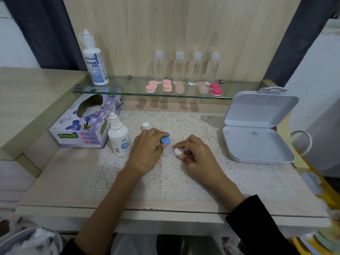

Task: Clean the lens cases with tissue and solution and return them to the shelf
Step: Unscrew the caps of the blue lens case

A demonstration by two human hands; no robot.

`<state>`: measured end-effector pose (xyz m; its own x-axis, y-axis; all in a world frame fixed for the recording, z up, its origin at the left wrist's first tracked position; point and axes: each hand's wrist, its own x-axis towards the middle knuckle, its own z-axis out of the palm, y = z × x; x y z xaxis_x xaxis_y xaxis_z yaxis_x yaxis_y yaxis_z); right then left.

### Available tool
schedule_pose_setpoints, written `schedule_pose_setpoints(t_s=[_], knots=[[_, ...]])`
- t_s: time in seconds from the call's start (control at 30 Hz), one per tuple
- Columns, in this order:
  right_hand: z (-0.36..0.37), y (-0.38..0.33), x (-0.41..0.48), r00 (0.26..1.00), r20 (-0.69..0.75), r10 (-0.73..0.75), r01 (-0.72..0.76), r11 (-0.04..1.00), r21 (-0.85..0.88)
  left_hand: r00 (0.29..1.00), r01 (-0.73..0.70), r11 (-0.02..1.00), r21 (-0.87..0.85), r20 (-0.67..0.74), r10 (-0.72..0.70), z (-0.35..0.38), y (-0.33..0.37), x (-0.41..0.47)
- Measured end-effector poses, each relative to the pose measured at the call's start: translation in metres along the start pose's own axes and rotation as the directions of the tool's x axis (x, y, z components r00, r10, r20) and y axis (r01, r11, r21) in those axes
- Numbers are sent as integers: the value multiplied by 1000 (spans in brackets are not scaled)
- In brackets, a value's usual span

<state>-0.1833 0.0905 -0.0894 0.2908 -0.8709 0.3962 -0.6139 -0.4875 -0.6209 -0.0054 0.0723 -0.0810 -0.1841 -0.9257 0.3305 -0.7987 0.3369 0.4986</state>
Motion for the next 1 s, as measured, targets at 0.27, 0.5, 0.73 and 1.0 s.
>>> schedule_pose_setpoints(t_s=[0.27, 0.5, 0.73, 1.0], knots=[[-1, 1, 0, 1000, 5, 1, -1, 1000, -1, 998, -6, 977, -212, -60, -7, -7, -3, -15], [-1, 1, -1, 1000, 2, 13, -13, 1000, -8, 999, -45, 981, -186, 6, 47, -5, -2, -26], [-1, -5, -3, 997, -37, 68, -67, 997, 45, 998, -53, 988, -144, -23, 50, -6, 0, -25], [0, -4, 0, 997, -46, 64, -67, 996, -66, 999, -45, 990, -130, -35, 41, -6, 1, -27]])
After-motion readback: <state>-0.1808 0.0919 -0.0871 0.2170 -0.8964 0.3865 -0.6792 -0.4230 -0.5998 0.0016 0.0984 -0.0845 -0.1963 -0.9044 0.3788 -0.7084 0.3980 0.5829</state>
